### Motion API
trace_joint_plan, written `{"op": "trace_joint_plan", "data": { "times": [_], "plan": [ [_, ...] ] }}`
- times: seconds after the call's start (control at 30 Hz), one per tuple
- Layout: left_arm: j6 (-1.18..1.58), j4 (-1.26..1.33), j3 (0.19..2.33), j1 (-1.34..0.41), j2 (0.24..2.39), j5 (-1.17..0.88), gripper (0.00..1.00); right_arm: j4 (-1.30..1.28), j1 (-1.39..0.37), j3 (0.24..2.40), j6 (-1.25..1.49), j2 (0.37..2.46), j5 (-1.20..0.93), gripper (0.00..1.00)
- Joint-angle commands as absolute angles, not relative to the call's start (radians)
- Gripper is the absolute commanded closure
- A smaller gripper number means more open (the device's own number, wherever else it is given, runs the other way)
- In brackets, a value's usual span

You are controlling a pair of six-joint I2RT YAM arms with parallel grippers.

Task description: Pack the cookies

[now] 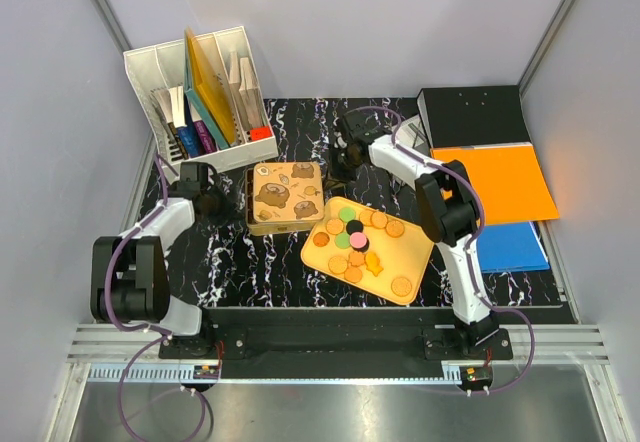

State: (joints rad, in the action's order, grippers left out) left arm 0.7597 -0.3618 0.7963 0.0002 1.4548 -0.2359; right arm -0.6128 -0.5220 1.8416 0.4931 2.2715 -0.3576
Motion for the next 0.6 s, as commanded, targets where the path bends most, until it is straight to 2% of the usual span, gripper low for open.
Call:
{"op": "trace_joint_plan", "data": {
  "times": [0.0, 0.2, 0.57],
  "plan": [
    [0.77, -0.31, 0.841, -0.002, 1.471, -0.298, 0.89, -0.664, -0.543, 1.942, 0.457, 2.29, -0.354, 0.96],
    [0.769, -0.31, 0.844, -0.002, 1.477, -0.295, 0.89, -0.676, -0.558, 1.96, 0.445, 2.301, -0.35, 0.92],
    [0.759, -0.327, 0.853, -0.002, 1.477, -0.279, 0.89, -0.695, -0.558, 1.979, 0.439, 2.281, -0.23, 0.71]
  ]
}}
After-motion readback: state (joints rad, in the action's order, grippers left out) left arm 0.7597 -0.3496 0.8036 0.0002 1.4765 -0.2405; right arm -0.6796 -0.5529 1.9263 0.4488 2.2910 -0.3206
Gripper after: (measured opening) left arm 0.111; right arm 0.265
